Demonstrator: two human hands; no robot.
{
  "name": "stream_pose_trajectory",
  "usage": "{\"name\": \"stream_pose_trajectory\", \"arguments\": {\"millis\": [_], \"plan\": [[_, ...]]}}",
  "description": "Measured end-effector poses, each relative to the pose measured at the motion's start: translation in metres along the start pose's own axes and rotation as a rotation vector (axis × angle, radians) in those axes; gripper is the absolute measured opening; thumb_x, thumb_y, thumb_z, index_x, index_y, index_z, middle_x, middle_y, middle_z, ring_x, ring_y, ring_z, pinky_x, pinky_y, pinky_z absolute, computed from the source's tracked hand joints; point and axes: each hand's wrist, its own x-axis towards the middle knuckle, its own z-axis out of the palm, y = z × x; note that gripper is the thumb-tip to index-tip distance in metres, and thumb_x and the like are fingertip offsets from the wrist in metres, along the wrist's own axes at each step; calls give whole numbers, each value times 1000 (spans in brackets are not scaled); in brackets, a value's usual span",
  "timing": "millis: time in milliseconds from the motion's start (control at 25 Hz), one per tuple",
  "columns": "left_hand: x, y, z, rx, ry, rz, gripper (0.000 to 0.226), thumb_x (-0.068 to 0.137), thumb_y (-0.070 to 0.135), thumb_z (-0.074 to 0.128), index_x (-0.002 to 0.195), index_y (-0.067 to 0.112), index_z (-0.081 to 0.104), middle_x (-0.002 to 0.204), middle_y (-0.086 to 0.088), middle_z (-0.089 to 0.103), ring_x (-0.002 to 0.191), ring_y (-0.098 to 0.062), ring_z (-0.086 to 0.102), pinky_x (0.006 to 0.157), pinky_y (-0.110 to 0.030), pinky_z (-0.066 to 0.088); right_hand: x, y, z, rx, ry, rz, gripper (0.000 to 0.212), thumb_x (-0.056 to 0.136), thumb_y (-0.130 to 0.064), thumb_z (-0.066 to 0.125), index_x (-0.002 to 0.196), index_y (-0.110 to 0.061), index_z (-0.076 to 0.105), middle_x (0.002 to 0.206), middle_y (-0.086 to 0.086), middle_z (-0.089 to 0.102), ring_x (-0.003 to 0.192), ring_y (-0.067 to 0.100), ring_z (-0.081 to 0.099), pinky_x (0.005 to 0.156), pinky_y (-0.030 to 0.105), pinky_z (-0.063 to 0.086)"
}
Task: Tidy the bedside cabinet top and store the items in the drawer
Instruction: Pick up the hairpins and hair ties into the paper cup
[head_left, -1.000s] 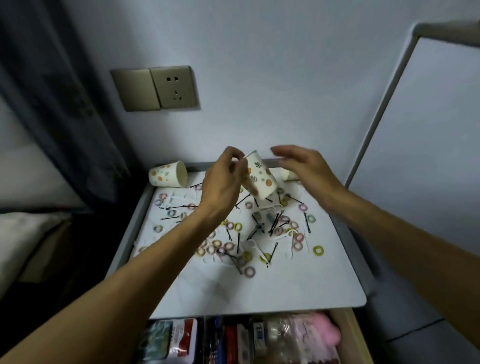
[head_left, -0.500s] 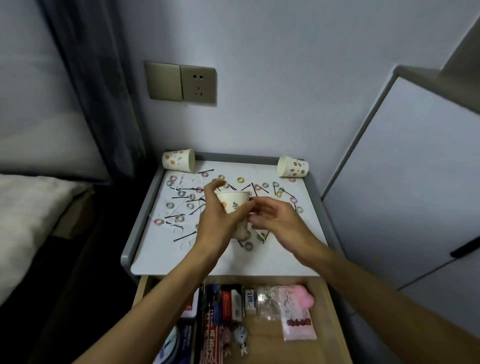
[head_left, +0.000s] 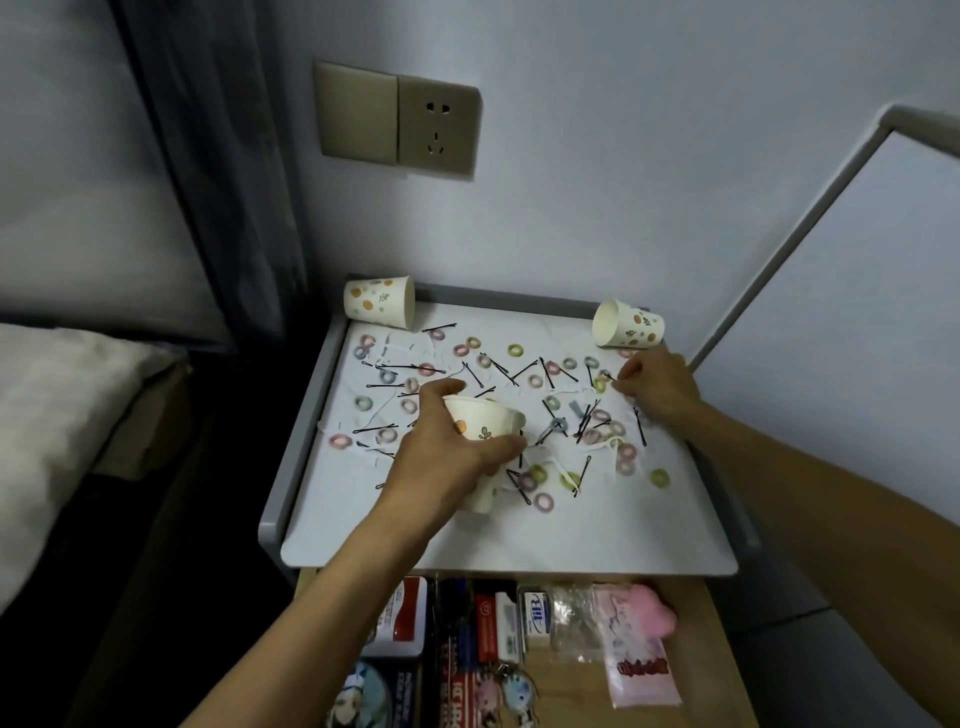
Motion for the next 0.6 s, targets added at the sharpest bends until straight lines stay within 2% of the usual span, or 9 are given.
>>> {"name": "stream_pose_trajectory", "arguments": {"millis": [200, 320, 440, 600], "plan": [[0, -4, 2, 22, -47, 5, 72, 73, 32, 84, 128, 33, 36, 93, -2, 63, 73, -19, 63, 59, -27, 47, 1, -4, -1, -100, -20, -47, 9, 87, -15, 67, 79, -10, 67, 84, 10, 70, 78, 25, 66, 73, 38, 55], [-2, -4, 1, 28, -50, 16, 72, 74, 32, 82, 128, 34, 36, 93, -3, 62, 73, -19, 62, 57, -25, 44, -14, 0, -17, -103, 80, -45, 5, 88, -14, 65, 86, -10, 67, 91, 11, 69, 84, 29, 64, 73, 35, 50], [-6, -3, 2, 28, -66, 26, 72, 73, 32, 82, 129, 33, 36, 91, -2, 63, 72, -19, 62, 58, -25, 44, -47, 9, -19, -40, 48, 12, 11, 85, -14, 70, 91, -5, 74, 90, 10, 72, 82, 25, 65, 77, 35, 52], [-10, -3, 6, -6, -81, 33, 68, 73, 31, 82, 125, 33, 37, 89, -3, 63, 66, -18, 59, 58, -25, 42, -68, 13, 1, -11, 38, 137, 15, 85, -17, 73, 93, -5, 76, 89, 10, 74, 73, 19, 62, 68, 26, 44]]}}
